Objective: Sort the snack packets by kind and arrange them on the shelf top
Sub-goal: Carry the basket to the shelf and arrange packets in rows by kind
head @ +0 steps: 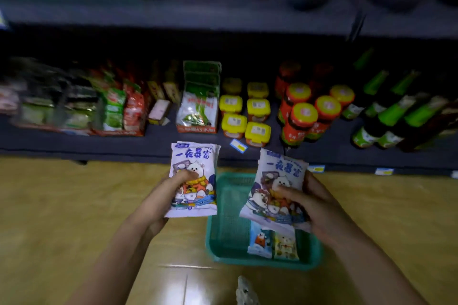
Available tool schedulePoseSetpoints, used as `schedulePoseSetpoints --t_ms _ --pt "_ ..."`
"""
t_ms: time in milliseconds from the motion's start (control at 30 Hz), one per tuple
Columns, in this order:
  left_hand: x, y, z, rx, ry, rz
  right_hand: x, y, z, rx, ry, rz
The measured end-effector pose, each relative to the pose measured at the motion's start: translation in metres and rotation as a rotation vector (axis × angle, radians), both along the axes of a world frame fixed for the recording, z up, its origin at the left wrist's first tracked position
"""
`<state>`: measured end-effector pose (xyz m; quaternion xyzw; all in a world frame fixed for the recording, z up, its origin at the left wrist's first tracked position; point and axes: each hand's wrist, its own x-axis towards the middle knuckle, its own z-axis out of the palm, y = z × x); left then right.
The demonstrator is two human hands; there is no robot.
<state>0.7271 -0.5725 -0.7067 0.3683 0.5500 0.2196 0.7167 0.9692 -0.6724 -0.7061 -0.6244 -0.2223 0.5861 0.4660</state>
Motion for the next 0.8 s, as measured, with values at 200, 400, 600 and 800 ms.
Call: schedulePoseSetpoints --t_ms 200,400,600,800 --pt "-0.052 -0.004 0.247 0.112 0.007 0.129 -0.029 0.019 0.234 0.166 -0.083 -0.04" --pt "-0.11 -0.005 0.465 0.254 0.056 0.285 -0.058 0.043 0.448 0.326 -0.162 0.068" --pt "-0.186 -0.006 0.6 0.376 0.044 0.378 -0.126 0.07 0.582 0.492 -0.11 0.189" --pt "-0.263 0.034 0.652 0.419 0.086 0.399 -0.216 0.1 0.632 0.5 -0.015 0.21"
